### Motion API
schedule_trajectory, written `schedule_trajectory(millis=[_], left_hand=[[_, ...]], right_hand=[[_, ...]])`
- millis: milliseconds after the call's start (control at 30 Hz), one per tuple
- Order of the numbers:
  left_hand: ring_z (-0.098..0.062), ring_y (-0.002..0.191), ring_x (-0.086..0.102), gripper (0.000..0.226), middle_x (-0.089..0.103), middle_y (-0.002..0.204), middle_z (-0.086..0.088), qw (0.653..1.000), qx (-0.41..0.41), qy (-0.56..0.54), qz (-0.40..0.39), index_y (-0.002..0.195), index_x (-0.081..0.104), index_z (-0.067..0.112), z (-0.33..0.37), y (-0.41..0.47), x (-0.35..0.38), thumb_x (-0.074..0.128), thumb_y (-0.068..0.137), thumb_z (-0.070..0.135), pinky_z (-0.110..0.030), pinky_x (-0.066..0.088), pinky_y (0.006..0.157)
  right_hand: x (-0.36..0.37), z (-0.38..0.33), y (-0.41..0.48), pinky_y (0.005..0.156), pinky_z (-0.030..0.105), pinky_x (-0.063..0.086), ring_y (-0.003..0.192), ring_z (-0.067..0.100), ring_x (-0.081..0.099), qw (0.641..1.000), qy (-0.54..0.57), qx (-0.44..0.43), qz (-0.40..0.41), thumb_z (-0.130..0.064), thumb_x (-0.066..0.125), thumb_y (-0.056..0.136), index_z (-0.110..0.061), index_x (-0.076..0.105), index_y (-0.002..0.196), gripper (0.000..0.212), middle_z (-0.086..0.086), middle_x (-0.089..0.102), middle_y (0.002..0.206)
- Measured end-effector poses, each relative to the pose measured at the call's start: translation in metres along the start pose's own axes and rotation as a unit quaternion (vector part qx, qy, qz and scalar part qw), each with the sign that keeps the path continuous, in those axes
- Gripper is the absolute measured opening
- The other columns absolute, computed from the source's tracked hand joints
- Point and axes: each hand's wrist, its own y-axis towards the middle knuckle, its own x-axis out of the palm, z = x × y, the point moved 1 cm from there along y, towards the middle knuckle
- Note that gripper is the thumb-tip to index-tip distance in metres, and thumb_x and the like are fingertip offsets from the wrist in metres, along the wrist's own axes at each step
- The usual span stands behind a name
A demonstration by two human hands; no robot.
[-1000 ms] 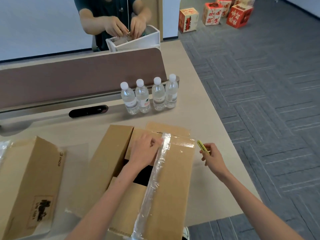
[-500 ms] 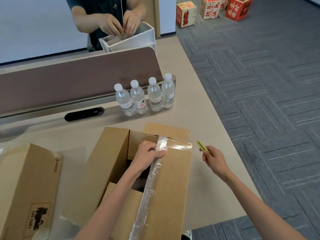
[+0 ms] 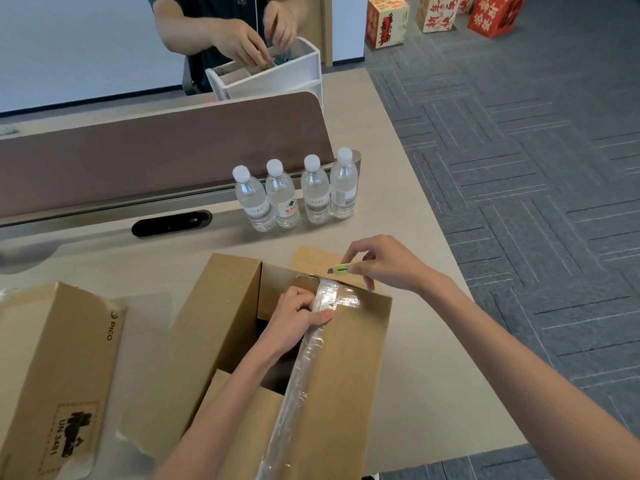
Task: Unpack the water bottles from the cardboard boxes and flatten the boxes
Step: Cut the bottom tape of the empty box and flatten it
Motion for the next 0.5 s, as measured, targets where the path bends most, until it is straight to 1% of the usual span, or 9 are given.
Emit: schedule_trajectory(millis=[100,233,333,367,433,467,500], left_hand=[[0.000,0.103,0.043,0.036,0.050,0.116,-0.003,1.000,-0.003,-0.004,0.004,0.083,0.060,-0.010,0.000,0.001,0.000,0.074,0.085,0.022,-0.013,0.030,0.075],[-0.005,0.106,0.041,0.028,0.050,0.113,-0.001,1.000,-0.008,-0.001,0.003,0.074,0.059,0.002,0.000,0.001,0.001,0.074,0.085,0.022,-0.012,0.029,0.079],[-0.009,0.108,0.043,0.032,0.049,0.111,0.001,1.000,-0.002,-0.003,0.004,0.082,0.062,-0.006,-0.001,0.002,0.001,0.075,0.085,0.023,-0.015,0.032,0.082],[-0.009,0.107,0.044,0.034,0.050,0.111,0.001,1.000,0.000,-0.006,0.005,0.085,0.062,-0.009,-0.001,0.002,0.002,0.075,0.085,0.023,-0.015,0.032,0.081],[-0.007,0.107,0.046,0.036,0.051,0.114,-0.001,1.000,-0.005,-0.022,0.004,0.087,0.060,-0.012,-0.002,0.004,-0.001,0.075,0.084,0.020,-0.014,0.033,0.078],[-0.008,0.108,0.047,0.035,0.052,0.114,-0.002,1.000,-0.007,-0.027,0.001,0.086,0.059,-0.013,0.001,0.004,-0.003,0.075,0.084,0.019,-0.015,0.034,0.078],[-0.010,0.109,0.048,0.035,0.052,0.114,-0.002,1.000,-0.007,-0.027,-0.001,0.085,0.059,-0.013,0.003,0.005,-0.005,0.075,0.084,0.018,-0.018,0.034,0.080]], right_hand=[[0.002,-0.003,0.009,0.062,0.025,0.035,0.055,0.000,0.056,0.999,-0.037,0.003,-0.019,-0.023,0.066,0.087,-0.027,0.070,0.085,0.007,0.000,0.065,0.049],[0.005,-0.008,0.017,0.064,0.026,0.037,0.058,-0.002,0.056,0.996,-0.087,0.006,-0.035,-0.026,0.065,0.087,-0.028,0.070,0.086,0.006,-0.003,0.065,0.050],[0.003,-0.015,0.022,0.063,0.027,0.040,0.057,-0.002,0.056,0.989,-0.139,0.003,-0.052,-0.025,0.064,0.087,-0.027,0.070,0.087,0.006,-0.006,0.062,0.048],[0.002,-0.016,0.022,0.063,0.028,0.042,0.059,0.000,0.057,0.985,-0.161,0.004,-0.065,-0.025,0.064,0.086,-0.027,0.070,0.086,0.006,-0.006,0.062,0.049],[0.000,-0.014,0.020,0.060,0.026,0.038,0.070,0.006,0.062,0.972,-0.214,0.007,-0.094,-0.024,0.062,0.083,-0.027,0.068,0.083,0.006,-0.004,0.066,0.057],[0.001,-0.010,0.018,0.059,0.025,0.037,0.073,0.008,0.063,0.970,-0.223,0.011,-0.094,-0.023,0.061,0.083,-0.028,0.067,0.082,0.007,-0.003,0.068,0.059],[0.001,-0.005,0.015,0.058,0.025,0.037,0.072,0.009,0.063,0.973,-0.211,0.017,-0.086,-0.023,0.061,0.083,-0.028,0.066,0.082,0.008,-0.003,0.067,0.058]])
